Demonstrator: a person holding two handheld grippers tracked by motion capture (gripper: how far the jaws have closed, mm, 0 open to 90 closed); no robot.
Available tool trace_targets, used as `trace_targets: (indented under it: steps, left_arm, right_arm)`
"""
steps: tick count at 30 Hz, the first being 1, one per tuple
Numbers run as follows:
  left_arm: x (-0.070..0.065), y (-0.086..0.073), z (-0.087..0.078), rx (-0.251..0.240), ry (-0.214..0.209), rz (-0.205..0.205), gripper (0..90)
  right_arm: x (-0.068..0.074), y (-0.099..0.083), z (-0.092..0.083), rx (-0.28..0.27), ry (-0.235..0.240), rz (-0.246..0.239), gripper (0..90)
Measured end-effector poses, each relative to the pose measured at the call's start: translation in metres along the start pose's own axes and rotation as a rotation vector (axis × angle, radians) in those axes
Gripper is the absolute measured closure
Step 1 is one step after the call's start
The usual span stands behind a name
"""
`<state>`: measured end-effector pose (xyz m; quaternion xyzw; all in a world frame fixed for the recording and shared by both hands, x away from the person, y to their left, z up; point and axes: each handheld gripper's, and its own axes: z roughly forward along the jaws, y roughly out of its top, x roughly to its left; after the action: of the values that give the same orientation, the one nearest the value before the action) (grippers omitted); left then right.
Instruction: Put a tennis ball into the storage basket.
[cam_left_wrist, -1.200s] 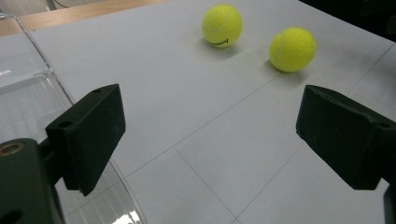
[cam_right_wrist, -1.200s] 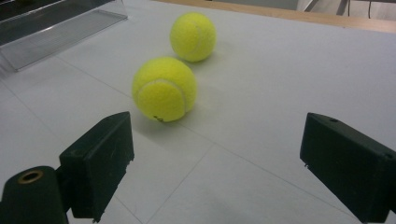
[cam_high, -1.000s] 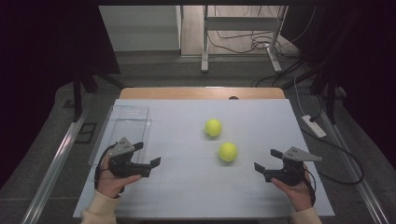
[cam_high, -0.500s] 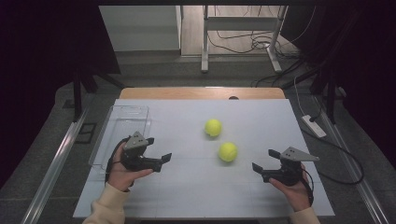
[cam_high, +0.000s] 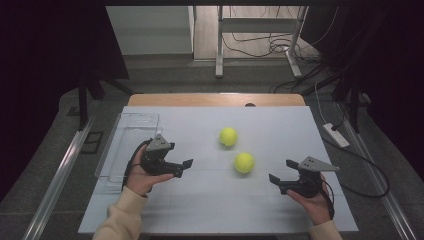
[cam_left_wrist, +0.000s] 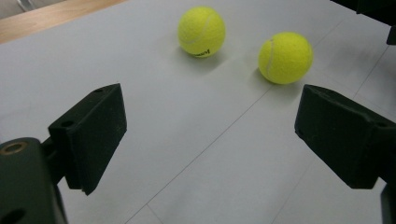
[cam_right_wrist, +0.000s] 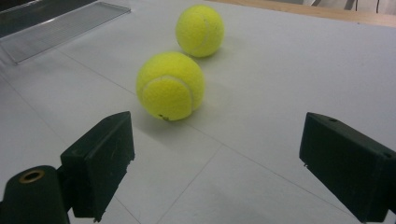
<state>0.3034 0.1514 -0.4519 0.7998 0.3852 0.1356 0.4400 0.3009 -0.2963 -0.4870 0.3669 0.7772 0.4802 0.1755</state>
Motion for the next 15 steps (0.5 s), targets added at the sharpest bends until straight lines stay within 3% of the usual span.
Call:
trace_targets:
  steps: [15]
  left_arm:
    - [0.004,0.013,0.021,0.030,-0.060,0.001,10.4]
  right_arm:
    - [0.000,-0.002,0.001,0.012,-0.010,0.001,10.4]
